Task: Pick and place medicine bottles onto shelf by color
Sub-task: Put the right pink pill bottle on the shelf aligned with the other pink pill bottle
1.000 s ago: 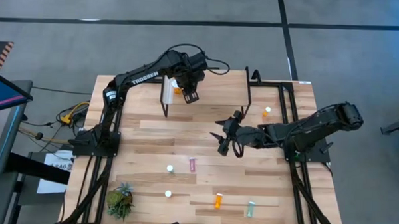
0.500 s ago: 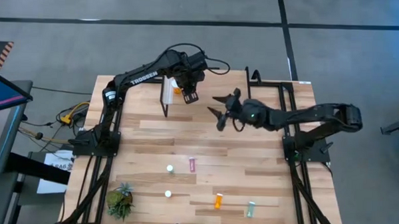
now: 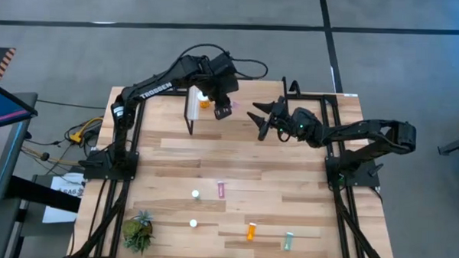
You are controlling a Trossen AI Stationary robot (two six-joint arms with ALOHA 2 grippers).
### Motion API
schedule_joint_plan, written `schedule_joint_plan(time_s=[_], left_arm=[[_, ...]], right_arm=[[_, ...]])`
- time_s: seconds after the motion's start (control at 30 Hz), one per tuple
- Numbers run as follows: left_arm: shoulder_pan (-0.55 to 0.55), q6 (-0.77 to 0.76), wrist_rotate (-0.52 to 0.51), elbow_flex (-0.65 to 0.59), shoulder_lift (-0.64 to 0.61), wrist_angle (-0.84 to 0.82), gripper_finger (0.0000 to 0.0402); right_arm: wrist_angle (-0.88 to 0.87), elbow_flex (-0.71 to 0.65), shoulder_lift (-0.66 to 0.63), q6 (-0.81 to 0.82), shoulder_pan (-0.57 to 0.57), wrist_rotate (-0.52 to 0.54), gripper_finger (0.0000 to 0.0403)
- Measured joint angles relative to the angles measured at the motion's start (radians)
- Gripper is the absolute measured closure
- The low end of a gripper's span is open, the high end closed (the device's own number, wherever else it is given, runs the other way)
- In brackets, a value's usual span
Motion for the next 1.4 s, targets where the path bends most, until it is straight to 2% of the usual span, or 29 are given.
schedule_joint_plan(time_s=[0.17, 0.53, 0.73, 0.87, 1.0, 1.27, 1.4], left_arm=[[-0.025, 0.026, 0.074, 0.000, 0.000, 0.056, 0.0296], [-0.045, 0.036, 0.093, 0.000, 0.000, 0.063, 0.0296], [-0.047, 0.024, 0.167, 0.000, 0.000, 0.113, 0.0296], [-0.052, 0.022, 0.177, 0.000, 0.000, 0.142, 0.0296], [-0.051, 0.026, 0.124, 0.000, 0.000, 0.119, 0.0296], [0.000, 0.011, -0.187, 0.000, 0.001, -0.014, 0.0296], [0.030, 0.004, -0.200, 0.000, 0.001, -0.015, 0.0296]], right_arm=[[-0.001, 0.000, 0.000, 0.000, 0.004, 0.000, 0.0170], [-0.015, 0.001, 0.000, 0.000, 0.004, -0.002, 0.0170], [-0.022, 0.001, 0.000, 0.000, 0.006, 0.000, 0.0170], [-0.027, 0.001, 0.000, 0.000, 0.012, 0.003, 0.0170], [-0.061, 0.002, 0.000, -0.006, 0.016, 0.004, 0.0170], [-0.110, 0.002, 0.000, -0.019, 0.009, 0.026, 0.0170], [-0.108, 0.002, 0.000, -0.020, 0.009, 0.028, 0.0170]])
